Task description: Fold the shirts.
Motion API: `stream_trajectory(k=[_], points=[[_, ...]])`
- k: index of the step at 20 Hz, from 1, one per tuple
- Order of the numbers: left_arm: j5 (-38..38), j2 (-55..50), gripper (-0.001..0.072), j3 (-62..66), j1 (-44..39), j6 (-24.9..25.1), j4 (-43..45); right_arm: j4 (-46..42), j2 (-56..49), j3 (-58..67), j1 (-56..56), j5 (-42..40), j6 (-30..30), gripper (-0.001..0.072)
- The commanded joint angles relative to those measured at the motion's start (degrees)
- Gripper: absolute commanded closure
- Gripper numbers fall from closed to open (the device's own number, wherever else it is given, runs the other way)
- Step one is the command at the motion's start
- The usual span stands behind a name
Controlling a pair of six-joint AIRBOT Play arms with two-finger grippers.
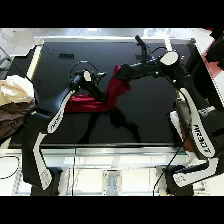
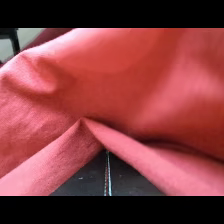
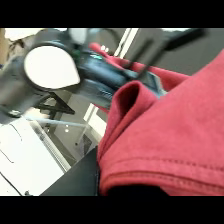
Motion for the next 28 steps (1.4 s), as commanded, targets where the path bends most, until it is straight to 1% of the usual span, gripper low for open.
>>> stream_trajectory(k=[1,2,5,6,9,11,12,13,14,15,17,19,20,22,23,25,26,28], points=[[-0.72,2.62,0.0697,0.04,2.64,0.02,1.6,-0.31,-0.7,0.7,4.92,-3.87,1.57,0.0694],[-2.19,4.76,0.0698,0.04,4.39,0.04,3.85,-0.22,-0.94,0.74,6.16,-5.11,1.62,0.0694],[-9.05,11.15,0.0698,0.04,10.78,0.02,14.71,-0.04,-2.82,3.43,10.88,-10.27,1.62,0.0694],[-11.02,13.18,0.0698,0.04,13.42,0.02,16.5,-0.07,-3.96,5.05,12.7,-12.52,1.62,0.0694],[-12.24,18.56,0.0698,0.04,20.92,0.0,15.93,0.2,-9.73,11.08,19.32,-20.11,2.47,0.0694],[-12.26,21.22,0.0698,0.04,24.68,0.0,14.75,0.24,-14.05,13.44,24.35,-27.43,2.75,0.0689],[-12.24,22.27,0.0698,0.04,26.08,-0.02,14.67,0.24,-15.82,13.62,26.73,-31.93,2.86,0.0604],[-12.24,23.26,0.0698,0.04,27.32,-0.02,14.69,0.28,-17.16,13.62,28.37,-34.51,4.22,0.0363],[-12.26,24.02,0.0698,0.04,28.24,0.0,14.71,0.07,-18.27,13.62,29.51,-35.12,6.82,0.0118],[-12.26,24.72,0.0698,0.04,29.07,0.0,14.71,-0.2,-18.75,13.6,29.81,-34.29,7.41,0.0093],[-12.24,25.77,0.0698,0.04,29.86,0.0,14.69,-2.16,-18.78,14.03,28.83,-33.4,7.34,0.0098],[-12.26,26.49,0.0698,0.04,29.86,0.0,14.71,-3.37,-18.78,15.91,25.09,-31.56,7.34,0.0099],[-12.26,26.71,0.0698,0.04,29.79,0.02,14.69,-4.35,-18.78,17.35,22.08,-27.89,7.34,0.0099],[-12.24,26.95,0.0698,0.04,29.79,0.0,14.69,-9.79,-18.78,20.2,15.17,-16.15,7.91,0.0105],[-12.24,26.97,0.0698,0.04,29.79,0.0,14.69,-13.49,-18.78,20.55,11.37,-10.56,10.16,0.0131],[-12.24,26.97,0.0698,0.04,29.79,0.0,14.69,-21.0,-18.8,18.99,5.05,-4.07,16.26,0.015],[-12.17,26.97,0.0698,0.04,29.73,0.0,14.69,-22.73,-18.97,17.51,2.71,-2.78,18.8,0.0149],[-11.19,26.97,0.0698,0.04,29.73,-0.2,14.69,-21.59,-20.37,14.08,-0.39,-2.25,21.27,0.0149]])
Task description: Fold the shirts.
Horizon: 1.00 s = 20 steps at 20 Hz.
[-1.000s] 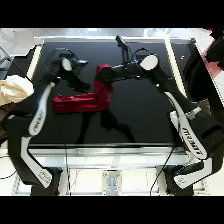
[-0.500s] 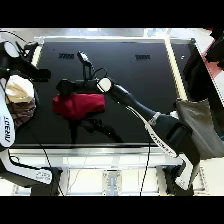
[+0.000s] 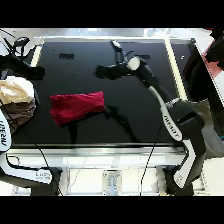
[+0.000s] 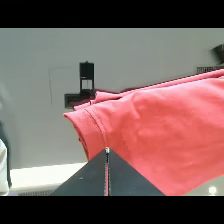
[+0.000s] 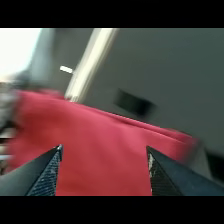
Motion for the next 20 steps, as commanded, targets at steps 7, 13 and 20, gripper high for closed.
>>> stream_trajectory(k=[7,13,20], points=[[2.29,0.11,0.0698,0.04,0.07,-0.17,0.09,16.87,-13.0,-5.77,-0.55,8.35,-2.21,0.0049],[2.29,0.11,0.0697,0.04,0.02,-0.17,0.07,23.52,-14.73,-5.35,5.97,2.12,-2.86,0.0073],[2.05,0.11,0.0697,0.04,0.02,-0.17,0.09,19.58,-13.94,5.42,5.46,8.31,-4.33,0.069]])
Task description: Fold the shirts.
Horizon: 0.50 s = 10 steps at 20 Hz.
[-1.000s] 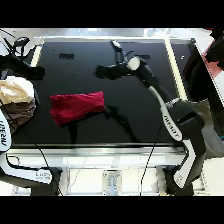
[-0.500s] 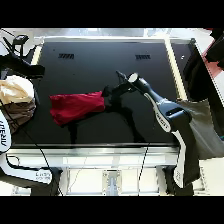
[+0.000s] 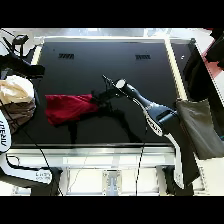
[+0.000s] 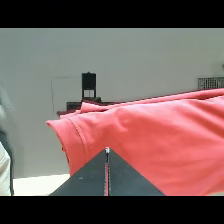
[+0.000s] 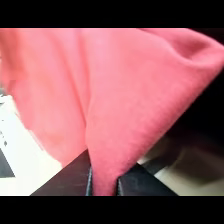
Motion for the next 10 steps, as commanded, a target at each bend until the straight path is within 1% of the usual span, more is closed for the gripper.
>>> stream_trajectory(k=[1,3,5,8,10], points=[[-0.2,0.04,0.0697,0.04,0.02,0.0,0.04,-6.38,1.38,8.28,-2.78,6.73,-0.48,0.0691],[-0.2,0.04,0.0697,0.04,0.02,0.0,0.04,-14.32,6.03,8.52,-7.89,10.19,1.05,0.0691],[-0.2,0.04,0.0698,0.04,0.02,0.0,0.04,-25.42,12.35,6.69,-14.91,13.31,4.31,0.0691],[-0.17,0.04,0.0697,0.04,0.02,0.0,0.04,-40.54,21.2,5.05,-25.64,17.62,7.69,0.0692],[-0.17,0.04,0.0697,0.04,0.02,-0.02,0.04,-47.71,25.99,5.01,-32.89,20.72,8.26,0.0691]])
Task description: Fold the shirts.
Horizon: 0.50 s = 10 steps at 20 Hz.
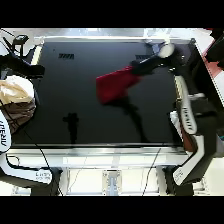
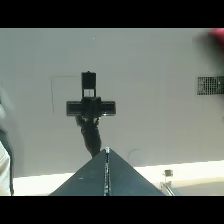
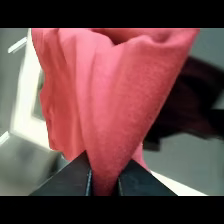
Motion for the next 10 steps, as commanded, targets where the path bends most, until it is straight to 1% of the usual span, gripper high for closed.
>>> stream_trajectory(k=[1,3,5,7,9,10], points=[[0.02,0.02,0.0698,0.04,0.02,0.0,0.02,-16.81,8.98,-0.7,-12.63,6.82,2.58,0.0692],[0.02,0.02,0.0698,0.04,0.02,-0.02,0.0,-21.2,13.57,-2.56,-20.06,10.14,2.73,0.0692],[0.02,0.02,0.0697,0.04,0.02,-1.36,0.02,-23.65,17.62,-4.98,-26.75,13.38,2.43,0.0692],[0.04,0.02,0.0698,0.04,0.02,-2.71,0.0,-24.13,21.81,-8.61,-33.59,15.65,0.44,0.0692],[0.04,0.02,0.0698,0.04,0.02,-3.04,0.02,-24.02,27.5,-15.76,-40.37,15.61,-0.96,0.0692],[0.04,0.02,0.0698,0.04,0.02,-3.04,0.0,-24.02,30.58,-20.17,-43.1,15.56,-2.75,0.0692]])
